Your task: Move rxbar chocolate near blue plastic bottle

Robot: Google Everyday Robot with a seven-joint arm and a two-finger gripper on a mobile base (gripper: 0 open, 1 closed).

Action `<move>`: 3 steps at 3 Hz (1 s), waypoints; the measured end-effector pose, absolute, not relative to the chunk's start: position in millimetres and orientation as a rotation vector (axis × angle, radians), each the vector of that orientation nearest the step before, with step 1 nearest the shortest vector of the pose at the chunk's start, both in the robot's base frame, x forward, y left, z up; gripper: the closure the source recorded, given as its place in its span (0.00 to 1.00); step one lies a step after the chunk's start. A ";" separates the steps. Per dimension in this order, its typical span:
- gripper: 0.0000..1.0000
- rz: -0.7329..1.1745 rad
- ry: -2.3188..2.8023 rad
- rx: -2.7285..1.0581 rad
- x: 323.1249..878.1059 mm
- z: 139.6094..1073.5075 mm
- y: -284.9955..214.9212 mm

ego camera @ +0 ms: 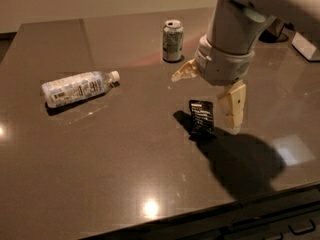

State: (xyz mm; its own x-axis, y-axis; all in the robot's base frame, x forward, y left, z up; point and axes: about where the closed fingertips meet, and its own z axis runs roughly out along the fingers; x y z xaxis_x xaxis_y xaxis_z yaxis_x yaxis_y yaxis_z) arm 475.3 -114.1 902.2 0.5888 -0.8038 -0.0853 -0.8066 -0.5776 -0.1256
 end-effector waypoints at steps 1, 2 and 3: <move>0.00 0.049 1.284 -2.739 477.3 882.5 -108.8; 0.00 0.072 1.254 -2.779 480.8 865.2 -110.2; 0.00 0.094 1.241 -2.803 483.3 852.0 -112.4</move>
Offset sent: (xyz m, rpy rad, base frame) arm 0.0036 -0.0022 -0.0578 -0.0751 0.1047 0.1375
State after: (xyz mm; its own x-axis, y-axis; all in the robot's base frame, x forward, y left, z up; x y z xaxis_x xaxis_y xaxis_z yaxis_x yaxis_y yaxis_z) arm 483.3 -112.4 852.0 0.6709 -0.7365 -0.0863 -0.7411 -0.6700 -0.0435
